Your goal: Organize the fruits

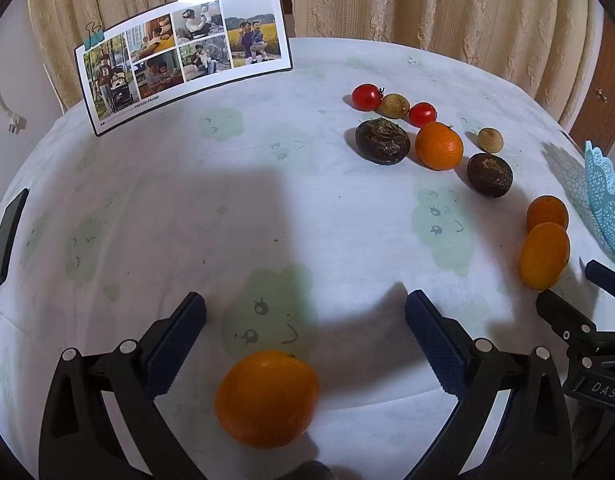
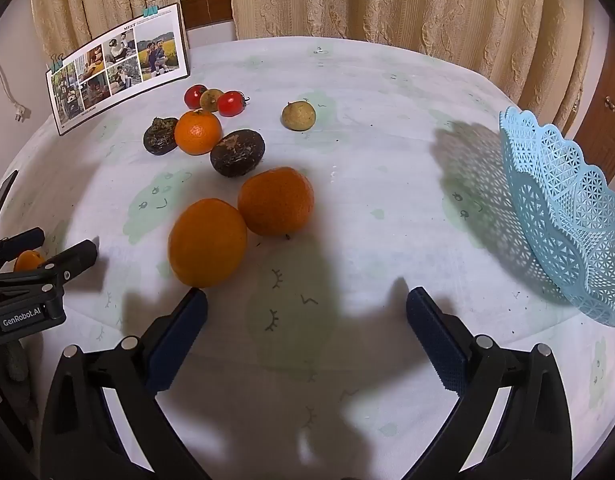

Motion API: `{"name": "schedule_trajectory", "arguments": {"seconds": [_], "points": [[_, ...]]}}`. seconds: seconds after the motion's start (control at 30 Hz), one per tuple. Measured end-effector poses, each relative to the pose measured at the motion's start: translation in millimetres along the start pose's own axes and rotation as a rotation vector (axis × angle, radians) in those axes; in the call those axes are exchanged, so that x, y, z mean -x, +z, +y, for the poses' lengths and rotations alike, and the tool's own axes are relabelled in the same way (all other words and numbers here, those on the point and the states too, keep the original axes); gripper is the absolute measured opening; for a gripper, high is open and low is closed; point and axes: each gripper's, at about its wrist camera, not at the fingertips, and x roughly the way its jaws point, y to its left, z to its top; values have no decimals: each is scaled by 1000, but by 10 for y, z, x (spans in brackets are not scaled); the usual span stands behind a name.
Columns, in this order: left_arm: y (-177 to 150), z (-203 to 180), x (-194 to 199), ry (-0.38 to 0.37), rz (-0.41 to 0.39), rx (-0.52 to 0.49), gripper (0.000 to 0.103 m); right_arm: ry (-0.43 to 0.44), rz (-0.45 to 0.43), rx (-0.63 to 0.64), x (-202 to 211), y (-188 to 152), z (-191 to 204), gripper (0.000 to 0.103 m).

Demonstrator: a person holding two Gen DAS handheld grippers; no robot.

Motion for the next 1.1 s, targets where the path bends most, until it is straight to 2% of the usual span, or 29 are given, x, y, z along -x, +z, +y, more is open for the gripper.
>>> {"name": "schedule_trajectory", "arguments": {"seconds": [1.1], "points": [[-18,4,6,1,4,3,98,2,8,1,-8,4,4,101]]}}
